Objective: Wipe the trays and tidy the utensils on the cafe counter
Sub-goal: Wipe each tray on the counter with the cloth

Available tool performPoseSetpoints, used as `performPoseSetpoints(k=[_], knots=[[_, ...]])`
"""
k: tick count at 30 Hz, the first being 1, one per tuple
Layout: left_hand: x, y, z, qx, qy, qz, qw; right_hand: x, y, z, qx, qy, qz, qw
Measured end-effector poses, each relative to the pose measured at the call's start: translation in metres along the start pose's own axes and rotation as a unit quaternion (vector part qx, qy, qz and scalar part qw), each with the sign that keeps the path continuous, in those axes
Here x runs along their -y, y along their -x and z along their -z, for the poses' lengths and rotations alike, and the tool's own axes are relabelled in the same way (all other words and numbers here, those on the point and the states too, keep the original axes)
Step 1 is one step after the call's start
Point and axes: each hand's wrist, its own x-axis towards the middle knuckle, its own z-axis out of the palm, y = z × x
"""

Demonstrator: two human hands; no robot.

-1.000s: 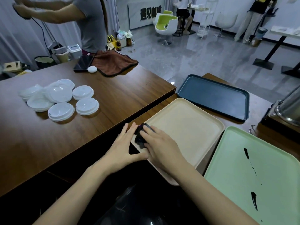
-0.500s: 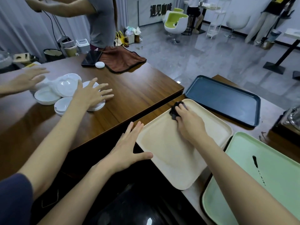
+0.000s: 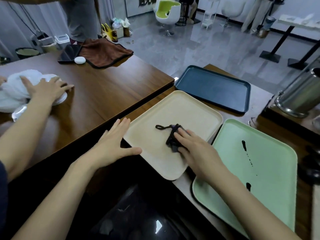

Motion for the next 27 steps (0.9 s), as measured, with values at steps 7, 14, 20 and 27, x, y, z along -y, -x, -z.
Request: performPoseSetpoints(k=[7,14,20,27], knots=[[-0.022,-0.015,0.001,0.04,-0.046,-0.015,0.998,-0.008,-0.007,-0.01,-0.044,0.07,-0.059,0.995],[-0.027,-0.035,-0.016,-0.026,-0.11,0.001,0.994,0.022,0.007,-0.023,-0.066,0.079,-0.004,0.995],[-0.028,-0.034,-0.03,-0.116,-0.13,0.013,0.985,0.0,0.005,-0.015,-0.025,0.033,0.03,0.999],[-0.026,-0.033,-0.031,-0.134,-0.117,-0.001,0.984,-0.071,-0.053,0.017,-0.046,0.075,-0.15,0.985]])
